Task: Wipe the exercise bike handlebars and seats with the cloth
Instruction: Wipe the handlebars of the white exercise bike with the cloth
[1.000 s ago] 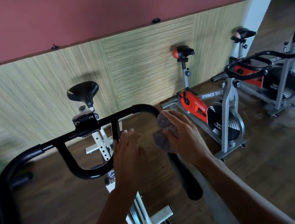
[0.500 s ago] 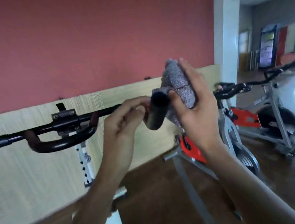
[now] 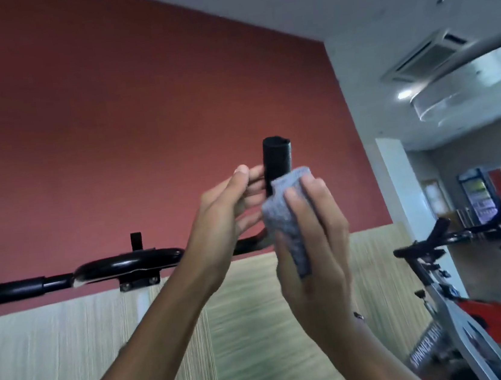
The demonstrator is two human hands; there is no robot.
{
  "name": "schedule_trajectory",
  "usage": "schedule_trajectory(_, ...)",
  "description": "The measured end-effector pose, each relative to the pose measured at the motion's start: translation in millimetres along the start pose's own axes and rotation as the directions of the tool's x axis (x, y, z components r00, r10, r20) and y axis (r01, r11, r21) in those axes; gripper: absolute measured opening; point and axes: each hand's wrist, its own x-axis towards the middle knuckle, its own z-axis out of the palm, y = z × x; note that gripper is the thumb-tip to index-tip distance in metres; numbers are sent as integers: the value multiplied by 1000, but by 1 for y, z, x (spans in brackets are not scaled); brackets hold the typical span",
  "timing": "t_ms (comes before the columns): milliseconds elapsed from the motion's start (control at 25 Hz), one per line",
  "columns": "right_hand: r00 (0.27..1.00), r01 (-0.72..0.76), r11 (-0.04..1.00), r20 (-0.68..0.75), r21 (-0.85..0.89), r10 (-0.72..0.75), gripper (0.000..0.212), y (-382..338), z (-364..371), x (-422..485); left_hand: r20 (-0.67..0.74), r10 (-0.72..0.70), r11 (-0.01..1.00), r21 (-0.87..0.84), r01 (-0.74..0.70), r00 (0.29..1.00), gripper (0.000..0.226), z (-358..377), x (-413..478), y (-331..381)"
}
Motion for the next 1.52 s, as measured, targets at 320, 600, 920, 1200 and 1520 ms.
schedule_trajectory(320, 981, 56, 997, -185, -53, -65, 45, 40, 59, -15, 79, 80, 994, 62, -85, 994, 38, -11, 14, -12)
schedule_trajectory(600, 953, 122, 987, -264, -109, -147, 51, 57, 75, -29, 87, 164, 983, 66, -170, 983, 41, -14, 20, -25)
schedule_trajectory(920, 844, 122, 993, -528, 7, -100, 84, 79, 127, -55, 128, 266, 938, 195, -287, 955, 59, -22, 22, -84)
schedule_trajectory(1200, 814, 126, 979, -581, 160, -10, 85, 100, 164, -78, 70, 373, 860, 347, -374, 925, 50, -11, 20, -109)
schedule_trajectory(1520, 826, 72, 951, -552, 301, 112, 60, 119, 179, -98, -6, 446, 845, 333, -419, 895, 44, 3, 15, -115)
